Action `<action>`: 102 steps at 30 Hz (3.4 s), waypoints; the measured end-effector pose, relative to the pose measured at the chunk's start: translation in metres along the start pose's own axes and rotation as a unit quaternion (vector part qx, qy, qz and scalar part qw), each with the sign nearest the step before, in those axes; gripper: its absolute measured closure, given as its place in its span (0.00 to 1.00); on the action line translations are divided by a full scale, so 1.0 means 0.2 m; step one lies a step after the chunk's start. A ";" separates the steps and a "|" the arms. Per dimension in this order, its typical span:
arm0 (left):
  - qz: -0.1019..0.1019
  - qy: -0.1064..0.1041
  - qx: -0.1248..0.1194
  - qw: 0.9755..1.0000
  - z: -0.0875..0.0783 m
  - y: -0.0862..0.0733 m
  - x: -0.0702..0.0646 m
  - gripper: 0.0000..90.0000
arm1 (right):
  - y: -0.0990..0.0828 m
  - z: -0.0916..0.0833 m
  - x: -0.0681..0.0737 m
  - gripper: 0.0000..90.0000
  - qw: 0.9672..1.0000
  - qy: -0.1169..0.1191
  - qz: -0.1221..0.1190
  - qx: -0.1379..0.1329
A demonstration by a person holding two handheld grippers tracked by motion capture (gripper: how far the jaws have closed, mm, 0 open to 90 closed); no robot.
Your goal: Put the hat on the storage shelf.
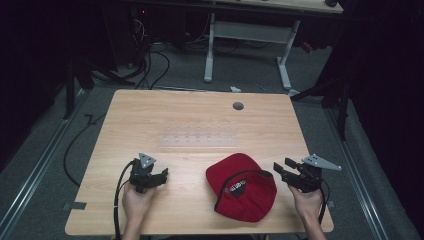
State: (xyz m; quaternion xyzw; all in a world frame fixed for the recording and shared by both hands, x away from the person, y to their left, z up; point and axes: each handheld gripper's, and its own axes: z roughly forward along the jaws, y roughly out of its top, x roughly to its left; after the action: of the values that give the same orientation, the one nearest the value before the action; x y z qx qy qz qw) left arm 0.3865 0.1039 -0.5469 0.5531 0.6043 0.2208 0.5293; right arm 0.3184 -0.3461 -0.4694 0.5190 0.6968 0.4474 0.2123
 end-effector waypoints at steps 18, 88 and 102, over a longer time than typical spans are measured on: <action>0.001 0.000 0.000 1.000 0.00 0.00 0.00 0.30 | -0.08 0.16 0.14 0.38 0.993 0.076 -0.042 0.075; 0.087 -0.156 -0.012 0.984 -0.22 0.02 -0.32 0.28 | 0.12 0.24 0.15 0.92 0.983 0.172 0.024 0.067; 0.109 -0.190 0.001 0.976 -0.24 -0.02 -0.43 0.24 | 0.20 0.28 0.19 0.92 0.978 0.190 0.033 0.079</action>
State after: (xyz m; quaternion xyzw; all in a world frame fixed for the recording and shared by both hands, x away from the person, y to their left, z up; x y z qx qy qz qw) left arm 0.3281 0.0401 -0.4998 0.6480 0.4289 0.1670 0.6068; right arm 0.3677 -0.2861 -0.4565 0.4625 0.7400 0.4879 0.0198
